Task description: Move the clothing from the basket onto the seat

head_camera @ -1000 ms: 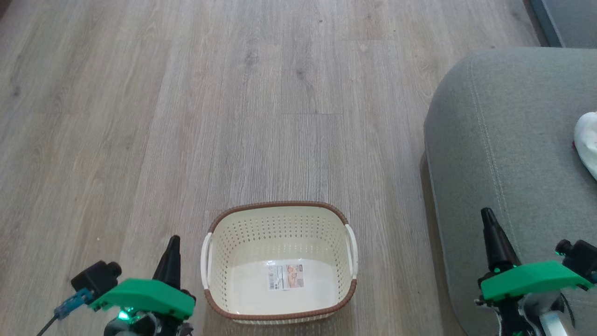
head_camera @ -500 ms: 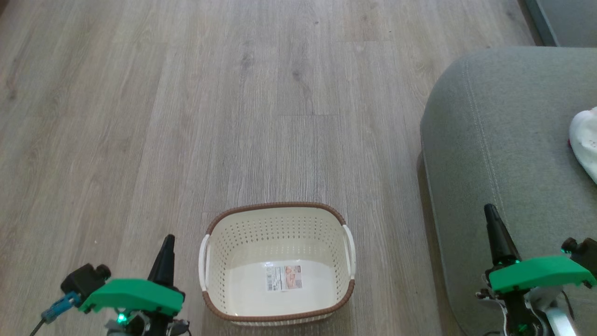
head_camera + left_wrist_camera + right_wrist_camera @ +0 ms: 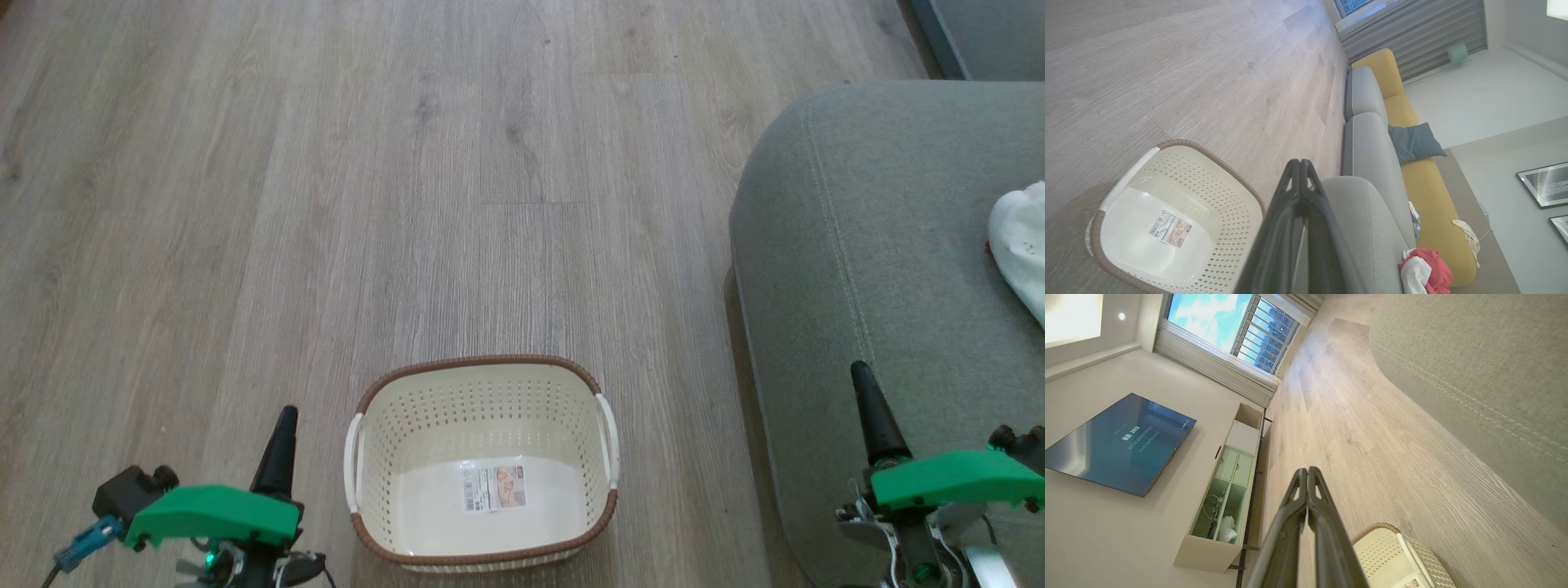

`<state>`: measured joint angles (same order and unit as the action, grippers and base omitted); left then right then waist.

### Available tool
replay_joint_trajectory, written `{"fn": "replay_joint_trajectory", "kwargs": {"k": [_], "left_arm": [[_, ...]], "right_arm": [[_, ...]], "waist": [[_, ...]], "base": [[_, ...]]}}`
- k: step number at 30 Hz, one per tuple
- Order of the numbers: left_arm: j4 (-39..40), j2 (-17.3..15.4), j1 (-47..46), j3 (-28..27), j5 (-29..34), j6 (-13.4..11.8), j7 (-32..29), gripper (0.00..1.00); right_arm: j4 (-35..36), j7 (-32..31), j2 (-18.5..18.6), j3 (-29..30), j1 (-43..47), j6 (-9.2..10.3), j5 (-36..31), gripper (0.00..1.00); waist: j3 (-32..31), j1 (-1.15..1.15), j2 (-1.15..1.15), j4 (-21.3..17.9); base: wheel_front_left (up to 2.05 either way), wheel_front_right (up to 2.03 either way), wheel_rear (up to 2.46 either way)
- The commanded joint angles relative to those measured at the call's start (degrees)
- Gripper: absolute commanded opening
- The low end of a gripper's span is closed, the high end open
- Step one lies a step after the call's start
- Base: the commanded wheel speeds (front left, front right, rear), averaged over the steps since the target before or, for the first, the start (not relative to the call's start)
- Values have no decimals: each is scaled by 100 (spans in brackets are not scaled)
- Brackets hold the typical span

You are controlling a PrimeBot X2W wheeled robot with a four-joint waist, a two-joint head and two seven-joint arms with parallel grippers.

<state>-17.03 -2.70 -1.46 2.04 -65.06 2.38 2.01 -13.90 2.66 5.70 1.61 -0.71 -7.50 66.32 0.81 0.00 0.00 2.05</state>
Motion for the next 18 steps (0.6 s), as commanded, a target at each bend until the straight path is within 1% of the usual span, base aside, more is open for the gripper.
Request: {"fn": "replay_joint_trajectory", "kwargs": {"k": [1,18], "left_arm": [[221,-31,-344,-161,-137,67,-30,0],[249,-32,-390,-405,-1067,227,-319,0]], "right_arm": [[154,-53,14,-17,-338,1,147,0],[96,-339,-71,136,-410,1,1048,0]], "waist": [[-2,0,0,-5],[-24,0,0,-77]], "base": [[0,0,0],[0,0,0]]}}
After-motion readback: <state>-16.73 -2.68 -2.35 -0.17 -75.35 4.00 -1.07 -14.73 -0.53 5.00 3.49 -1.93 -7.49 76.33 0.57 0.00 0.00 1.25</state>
